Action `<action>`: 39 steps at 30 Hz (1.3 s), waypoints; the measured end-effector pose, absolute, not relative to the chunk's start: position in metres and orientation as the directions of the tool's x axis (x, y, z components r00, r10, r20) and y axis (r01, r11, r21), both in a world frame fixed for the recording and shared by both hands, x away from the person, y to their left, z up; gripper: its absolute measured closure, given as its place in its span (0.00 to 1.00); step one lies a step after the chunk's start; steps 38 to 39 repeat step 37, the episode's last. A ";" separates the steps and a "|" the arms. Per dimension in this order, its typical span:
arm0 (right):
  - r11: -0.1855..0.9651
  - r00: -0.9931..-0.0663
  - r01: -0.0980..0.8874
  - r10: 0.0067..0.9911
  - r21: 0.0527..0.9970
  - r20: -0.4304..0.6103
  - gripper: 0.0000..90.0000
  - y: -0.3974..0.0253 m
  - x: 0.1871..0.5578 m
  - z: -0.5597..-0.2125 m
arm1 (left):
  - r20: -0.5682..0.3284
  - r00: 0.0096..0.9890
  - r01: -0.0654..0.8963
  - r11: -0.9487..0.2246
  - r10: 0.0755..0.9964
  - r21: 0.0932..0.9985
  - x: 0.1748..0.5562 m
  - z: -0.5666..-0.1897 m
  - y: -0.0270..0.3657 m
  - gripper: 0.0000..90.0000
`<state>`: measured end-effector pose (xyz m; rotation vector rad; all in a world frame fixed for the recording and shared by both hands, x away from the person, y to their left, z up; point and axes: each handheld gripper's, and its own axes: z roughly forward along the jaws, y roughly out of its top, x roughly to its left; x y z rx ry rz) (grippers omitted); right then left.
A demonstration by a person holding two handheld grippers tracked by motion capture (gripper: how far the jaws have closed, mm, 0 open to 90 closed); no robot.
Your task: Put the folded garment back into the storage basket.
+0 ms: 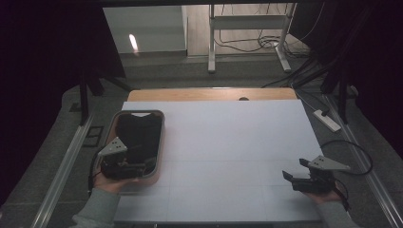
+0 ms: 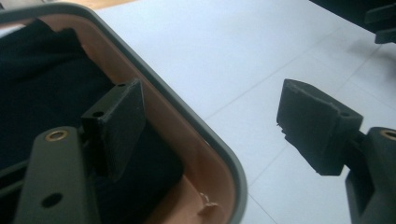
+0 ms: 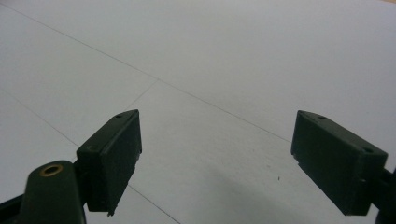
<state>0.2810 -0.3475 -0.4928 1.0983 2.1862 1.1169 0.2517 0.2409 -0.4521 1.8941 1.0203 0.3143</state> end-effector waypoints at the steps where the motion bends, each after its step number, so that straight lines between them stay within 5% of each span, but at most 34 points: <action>1: 0.357 -0.583 0.450 0.812 0.819 -0.033 0.19 -0.347 0.281 -0.493 | -0.187 0.623 0.521 -0.225 0.760 0.823 0.250 -0.454 0.240 0.25; 39: 0.361 -0.593 0.448 0.805 0.818 -0.030 0.19 -0.347 0.281 -0.493 | -0.194 0.636 0.513 -0.221 0.747 0.829 0.231 -0.468 0.233 0.26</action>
